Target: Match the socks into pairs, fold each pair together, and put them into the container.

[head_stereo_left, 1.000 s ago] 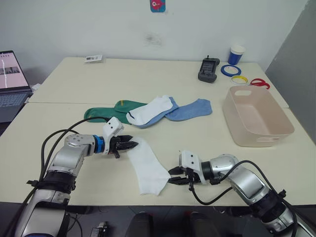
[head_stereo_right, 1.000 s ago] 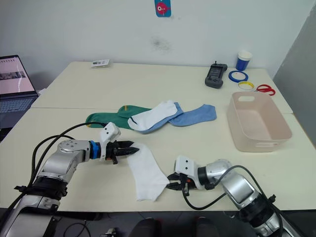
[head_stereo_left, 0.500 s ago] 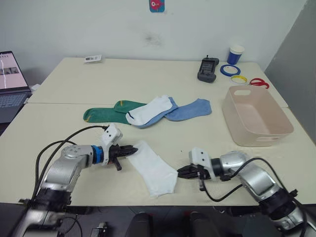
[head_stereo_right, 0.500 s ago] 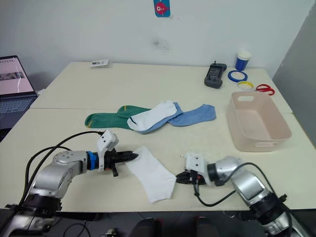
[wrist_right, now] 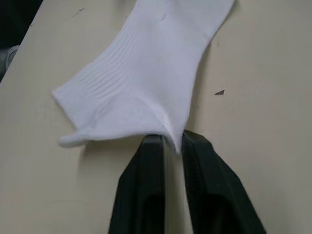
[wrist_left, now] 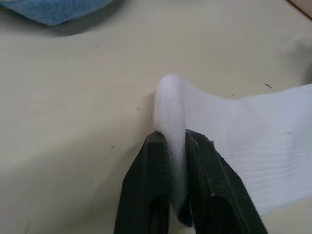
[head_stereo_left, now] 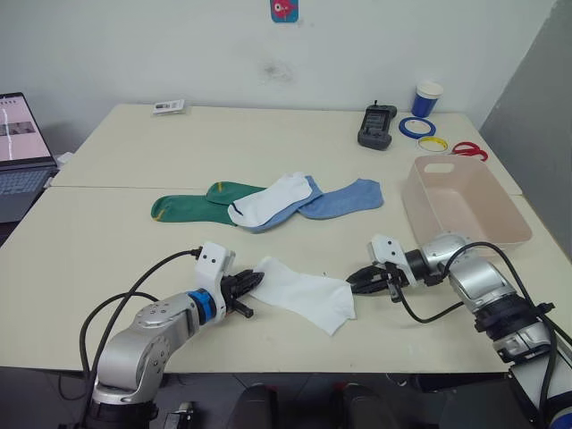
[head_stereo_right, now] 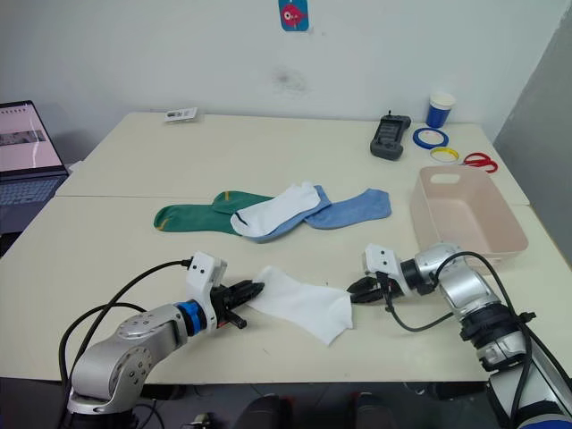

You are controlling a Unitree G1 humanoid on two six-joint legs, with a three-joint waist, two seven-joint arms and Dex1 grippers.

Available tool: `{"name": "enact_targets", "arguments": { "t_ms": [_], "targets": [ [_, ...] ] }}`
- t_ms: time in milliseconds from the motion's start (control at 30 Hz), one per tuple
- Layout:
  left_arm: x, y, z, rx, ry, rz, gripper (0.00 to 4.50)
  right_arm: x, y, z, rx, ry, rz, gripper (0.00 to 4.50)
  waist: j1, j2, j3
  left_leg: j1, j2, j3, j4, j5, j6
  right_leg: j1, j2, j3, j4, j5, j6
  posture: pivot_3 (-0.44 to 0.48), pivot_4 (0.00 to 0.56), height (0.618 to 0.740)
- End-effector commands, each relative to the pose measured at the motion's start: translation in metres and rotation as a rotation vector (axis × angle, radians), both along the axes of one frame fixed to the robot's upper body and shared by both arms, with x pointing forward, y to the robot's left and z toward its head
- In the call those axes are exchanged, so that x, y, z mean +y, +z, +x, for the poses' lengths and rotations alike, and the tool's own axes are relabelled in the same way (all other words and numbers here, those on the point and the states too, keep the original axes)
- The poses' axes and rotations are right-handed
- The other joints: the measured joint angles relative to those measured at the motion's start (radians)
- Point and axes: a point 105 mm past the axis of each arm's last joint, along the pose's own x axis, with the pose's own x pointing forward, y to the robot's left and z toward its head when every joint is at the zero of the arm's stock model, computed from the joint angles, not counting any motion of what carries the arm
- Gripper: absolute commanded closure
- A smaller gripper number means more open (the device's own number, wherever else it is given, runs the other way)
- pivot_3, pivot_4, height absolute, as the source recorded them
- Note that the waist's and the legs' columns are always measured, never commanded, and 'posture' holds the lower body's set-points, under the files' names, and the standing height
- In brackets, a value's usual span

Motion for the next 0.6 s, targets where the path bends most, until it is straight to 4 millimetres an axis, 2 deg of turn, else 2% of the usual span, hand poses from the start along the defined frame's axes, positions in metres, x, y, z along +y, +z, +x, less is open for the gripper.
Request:
{"name": "enact_targets", "arguments": {
  "t_ms": [33, 133, 200, 233, 400, 600],
  "targets": [
    [0.011, 0.016, 0.0, -0.065, 0.011, 0.006, 2.81, -0.012, 0.015, 0.005, -0.043, -0.023, -0.001, 2.47, 0.0, 0.0, 0.0, 0.0, 0.0, 0.0, 0.0, 0.0, 0.0, 0.0, 0.0, 0.0, 0.0, 0.0, 0.0, 0.0, 0.15, 0.74],
    [0.022, 0.027, 0.003, -0.081, -0.035, -0.03, 1.84, -0.028, 0.02, 0.009, -0.121, -0.106, -0.006, 1.41, 0.0, 0.0, 0.0, 0.0, 0.0, 0.0, 0.0, 0.0, -0.001, 0.0, 0.0, -0.001, 0.0, 0.0, 0.0, 0.0, 0.15, 0.74],
    [0.023, 0.031, 0.002, -0.081, -0.118, -0.059, 1.19, -0.032, 0.025, 0.005, -0.107, -0.168, 0.036, 0.67, 0.004, 0.0, 0.0, 0.0, 0.0, 0.0, 0.0, 0.001, -0.001, 0.0, 0.0, -0.001, 0.0, 0.0, 0.0, 0.0, 0.15, 0.74],
    [0.025, 0.031, 0.005, -0.086, -0.159, -0.048, 0.91, -0.033, 0.027, -0.001, -0.08, -0.206, 0.069, 0.66, 0.004, 0.0, 0.0, 0.0, 0.0, 0.0, 0.0, 0.001, -0.001, 0.0, 0.0, -0.001, 0.0, 0.0, 0.0, 0.0, 0.15, 0.74],
    [0.027, 0.03, 0.028, -0.124, -0.331, 0.062, 0.91, -0.025, 0.024, -0.044, 0.069, -0.378, 0.175, 0.66, 0.014, 0.0, 0.0, 0.0, 0.0, 0.0, -0.001, 0.002, -0.003, 0.0, -0.001, -0.002, 0.0, 0.0, 0.0, 0.0, 0.15, 0.74],
    [0.008, 0.02, 0.052, -0.128, -0.432, 0.096, 0.91, -0.005, 0.009, -0.063, 0.15, -0.61, 0.224, 0.66, 0.009, 0.001, 0.0, 0.0, -0.001, 0.001, 0.0, 0.002, -0.003, -0.001, 0.0, -0.001, 0.0, 0.0, 0.0, 0.0, 0.15, 0.74]
  ]
}}
